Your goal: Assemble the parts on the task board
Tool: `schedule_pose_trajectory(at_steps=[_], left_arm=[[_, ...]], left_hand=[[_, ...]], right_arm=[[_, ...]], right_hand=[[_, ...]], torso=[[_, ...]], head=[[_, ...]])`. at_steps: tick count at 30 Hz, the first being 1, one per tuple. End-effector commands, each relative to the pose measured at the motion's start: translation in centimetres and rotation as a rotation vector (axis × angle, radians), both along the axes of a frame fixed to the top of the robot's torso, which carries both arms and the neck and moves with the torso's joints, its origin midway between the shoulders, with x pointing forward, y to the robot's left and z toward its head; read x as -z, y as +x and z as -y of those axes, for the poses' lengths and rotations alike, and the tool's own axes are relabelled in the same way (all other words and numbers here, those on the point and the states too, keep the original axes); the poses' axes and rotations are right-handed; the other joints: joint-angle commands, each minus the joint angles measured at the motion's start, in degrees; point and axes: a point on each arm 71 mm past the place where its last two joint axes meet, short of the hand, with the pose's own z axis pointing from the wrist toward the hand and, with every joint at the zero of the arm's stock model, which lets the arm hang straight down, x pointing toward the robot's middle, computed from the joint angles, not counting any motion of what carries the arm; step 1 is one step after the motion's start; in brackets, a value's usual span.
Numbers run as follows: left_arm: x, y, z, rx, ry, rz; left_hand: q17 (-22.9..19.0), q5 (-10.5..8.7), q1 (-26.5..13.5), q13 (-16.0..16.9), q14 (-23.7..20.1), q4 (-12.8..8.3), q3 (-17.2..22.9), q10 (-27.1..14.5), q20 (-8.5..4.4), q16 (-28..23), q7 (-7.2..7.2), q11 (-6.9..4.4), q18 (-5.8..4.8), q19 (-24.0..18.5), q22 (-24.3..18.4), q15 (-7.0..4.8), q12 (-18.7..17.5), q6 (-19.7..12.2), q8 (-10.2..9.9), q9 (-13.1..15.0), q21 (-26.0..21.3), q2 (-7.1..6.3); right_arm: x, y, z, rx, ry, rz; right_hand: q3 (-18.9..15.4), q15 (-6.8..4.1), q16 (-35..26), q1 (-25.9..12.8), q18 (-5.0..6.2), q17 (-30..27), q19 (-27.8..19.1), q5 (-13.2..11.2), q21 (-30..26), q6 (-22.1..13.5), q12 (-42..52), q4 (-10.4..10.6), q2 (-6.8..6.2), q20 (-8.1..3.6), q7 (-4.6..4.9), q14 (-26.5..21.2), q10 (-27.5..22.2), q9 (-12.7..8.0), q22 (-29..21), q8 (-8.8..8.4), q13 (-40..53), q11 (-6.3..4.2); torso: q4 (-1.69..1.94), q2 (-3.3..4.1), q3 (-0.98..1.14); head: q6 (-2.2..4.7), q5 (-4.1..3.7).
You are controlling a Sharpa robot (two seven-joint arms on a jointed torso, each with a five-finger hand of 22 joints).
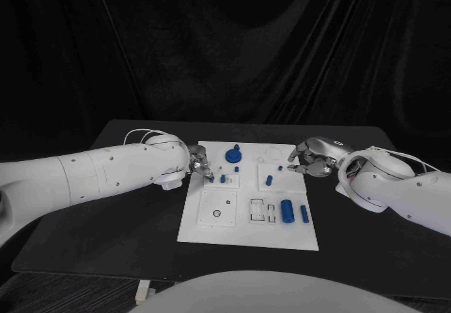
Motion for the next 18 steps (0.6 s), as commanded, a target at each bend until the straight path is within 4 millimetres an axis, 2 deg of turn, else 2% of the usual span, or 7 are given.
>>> schedule_pose_trajectory(at_steps=[1, 9, 18], left_arm=[[0.65, -0.49, 0.27, 0.026, 0.003, -0.033], [0.72, -0.67, 0.29, 0.035, 0.005, -0.044], [0.77, -0.81, 0.22, 0.039, 0.008, -0.052]], left_hand=[[15.09, -0.37, -0.15, 15.07, 5.95, -5.06, 4.63, 5.95, 0.13, 0.15, -0.82, -0.05, 0.28, -0.03, 10.61, -0.25, -0.03, 0.77, -0.27, -0.10, -0.22, 0.32], [15.09, -0.34, -0.03, 15.07, 5.95, -5.23, 4.51, 5.95, 0.12, 0.15, -0.93, -0.12, 0.28, -0.02, 10.61, -0.27, -0.03, 1.06, -0.25, -0.24, -0.23, 0.22], [15.09, 1.19, 0.49, 15.07, 5.95, -5.93, 4.66, 5.95, 0.00, 0.15, -1.05, -0.29, 0.32, -0.09, 10.58, -0.43, -0.03, 1.77, -0.30, -0.77, -0.40, 0.11]], right_arm=[[0.11, 0.02, 0.10, 0.018, -0.006, -0.002], [0.13, 0.04, 0.06, 0.019, -0.006, -0.002], [0.22, 0.03, 0.02, 0.019, -0.007, -0.004]], right_hand=[[0.07, 0.41, -0.46, 0.65, 0.64, 1.65, -0.48, 0.54, -0.39, 0.16, -0.34, -0.21, -0.06, -0.12, 0.27, 2.88, 2.43, -0.08, 5.65, -0.17, 10.66, 0.39], [0.11, 0.41, -0.56, 0.70, 0.67, 1.55, -0.52, 0.67, -0.56, 0.16, -0.43, -0.27, -0.07, -0.12, 0.27, 2.85, 2.34, -0.09, 5.62, -0.18, 10.54, 0.39], [0.14, 0.41, -0.78, 0.73, 0.72, 1.32, -0.60, 0.73, -0.87, 0.15, -0.52, -0.29, -0.08, -0.12, 0.28, 2.79, 2.24, -0.10, 5.54, -0.19, 10.41, 0.39]], torso=[[0.01, -0.01, -0.01], [-0.01, -0.03, 0.01], [0.04, 0.00, 0.01]], head=[[-0.01, -0.05], [-0.01, 0.00], [-0.01, 0.15]])
